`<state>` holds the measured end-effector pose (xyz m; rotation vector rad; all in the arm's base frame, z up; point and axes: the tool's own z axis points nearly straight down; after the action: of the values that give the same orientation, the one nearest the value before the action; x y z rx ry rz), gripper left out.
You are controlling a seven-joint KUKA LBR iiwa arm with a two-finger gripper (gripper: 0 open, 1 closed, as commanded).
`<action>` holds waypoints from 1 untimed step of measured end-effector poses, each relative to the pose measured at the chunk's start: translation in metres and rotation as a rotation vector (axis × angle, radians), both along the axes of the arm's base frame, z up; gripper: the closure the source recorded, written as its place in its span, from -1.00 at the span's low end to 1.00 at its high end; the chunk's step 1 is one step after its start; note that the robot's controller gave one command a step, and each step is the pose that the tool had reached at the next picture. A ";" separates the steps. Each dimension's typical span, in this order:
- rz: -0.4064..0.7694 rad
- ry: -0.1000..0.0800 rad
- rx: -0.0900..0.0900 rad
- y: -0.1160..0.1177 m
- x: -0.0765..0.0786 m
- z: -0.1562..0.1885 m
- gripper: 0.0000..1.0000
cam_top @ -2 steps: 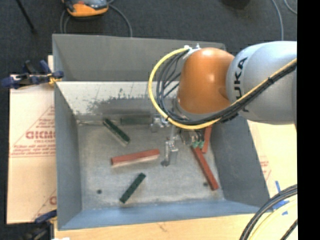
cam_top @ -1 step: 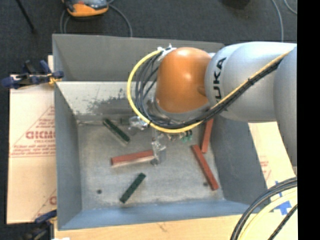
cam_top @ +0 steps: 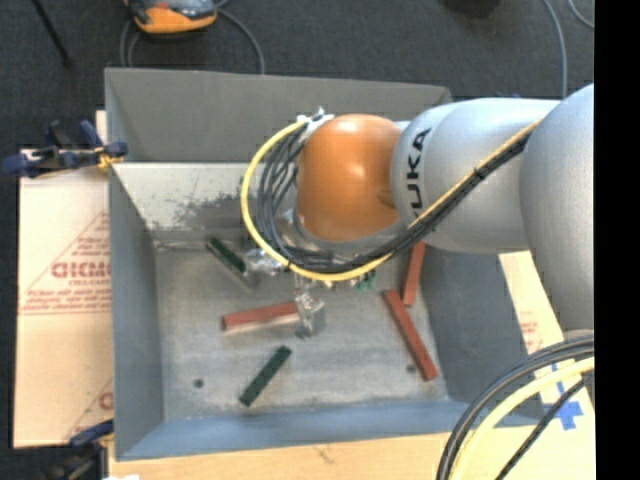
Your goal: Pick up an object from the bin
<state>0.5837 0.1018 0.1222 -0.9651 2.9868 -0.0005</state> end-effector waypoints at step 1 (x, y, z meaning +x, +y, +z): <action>0.013 -0.003 0.002 -0.003 0.004 -0.043 -1.00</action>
Offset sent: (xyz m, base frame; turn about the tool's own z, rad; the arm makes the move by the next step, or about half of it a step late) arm -0.0053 -0.0083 -0.0522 0.0099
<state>0.5882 0.0992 0.0788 -0.9827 2.9769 0.0016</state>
